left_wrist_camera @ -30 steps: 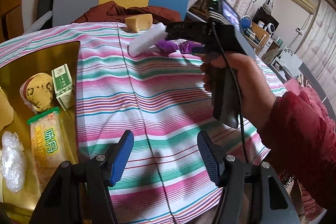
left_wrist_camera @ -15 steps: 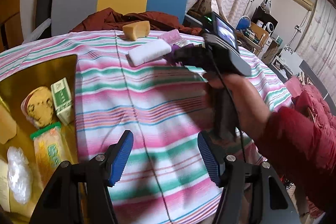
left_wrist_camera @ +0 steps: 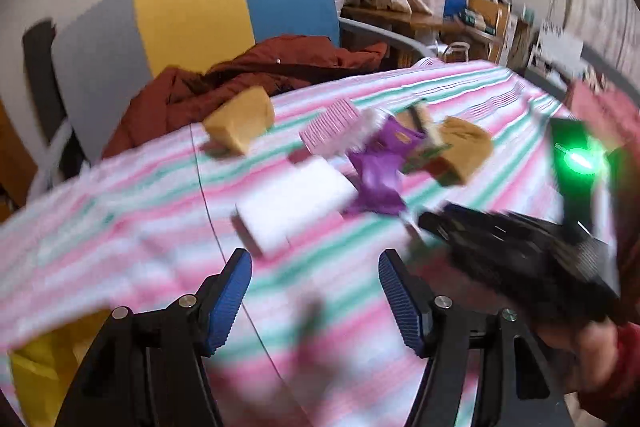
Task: Organize objects
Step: 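Grasp the white foam block with the left gripper while the right gripper approaches the purple packet, then grasp the purple snack packet with the right gripper while the left gripper holds the foam block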
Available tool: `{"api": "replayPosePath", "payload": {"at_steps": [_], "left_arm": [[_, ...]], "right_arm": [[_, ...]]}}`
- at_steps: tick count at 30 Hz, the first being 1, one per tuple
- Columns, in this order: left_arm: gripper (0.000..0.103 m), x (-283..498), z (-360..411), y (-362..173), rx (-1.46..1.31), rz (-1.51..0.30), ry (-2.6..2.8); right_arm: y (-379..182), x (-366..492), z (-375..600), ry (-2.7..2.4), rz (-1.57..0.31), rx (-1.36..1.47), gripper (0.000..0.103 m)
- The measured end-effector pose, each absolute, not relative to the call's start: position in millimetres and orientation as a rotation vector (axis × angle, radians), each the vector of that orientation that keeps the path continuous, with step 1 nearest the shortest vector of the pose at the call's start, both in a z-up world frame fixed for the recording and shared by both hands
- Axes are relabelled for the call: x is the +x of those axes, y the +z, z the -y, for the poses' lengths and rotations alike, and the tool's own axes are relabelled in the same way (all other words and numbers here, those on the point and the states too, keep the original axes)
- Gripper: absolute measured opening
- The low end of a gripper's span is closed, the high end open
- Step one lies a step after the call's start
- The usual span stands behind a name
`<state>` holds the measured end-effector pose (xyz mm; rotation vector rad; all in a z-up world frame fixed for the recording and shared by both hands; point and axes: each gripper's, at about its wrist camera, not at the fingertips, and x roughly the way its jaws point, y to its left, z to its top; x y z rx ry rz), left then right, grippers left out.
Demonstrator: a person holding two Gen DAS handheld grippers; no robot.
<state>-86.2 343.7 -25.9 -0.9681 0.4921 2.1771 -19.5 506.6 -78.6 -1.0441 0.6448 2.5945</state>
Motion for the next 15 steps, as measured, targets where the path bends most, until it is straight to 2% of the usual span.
{"api": "replayPosePath", "payload": {"at_steps": [7,9,12,15], "left_arm": [[0.068,-162,-391,-61,-1.044,-0.686,2.089],[0.081,-173,-392,-66,-1.056,-0.630,2.060],[0.081,-188,-386,-71,-1.135,-0.464,2.015],[0.082,-184,-378,-74,-1.165,-0.438,1.992]], "right_arm": [[-81,-18,-505,2.610,-0.638,-1.020,0.036],[-82,-16,-508,2.617,-0.667,-1.006,0.036],[-83,-15,-508,2.619,-0.678,-0.997,0.036],[-83,-14,-508,2.622,-0.685,-0.989,0.036]]}}
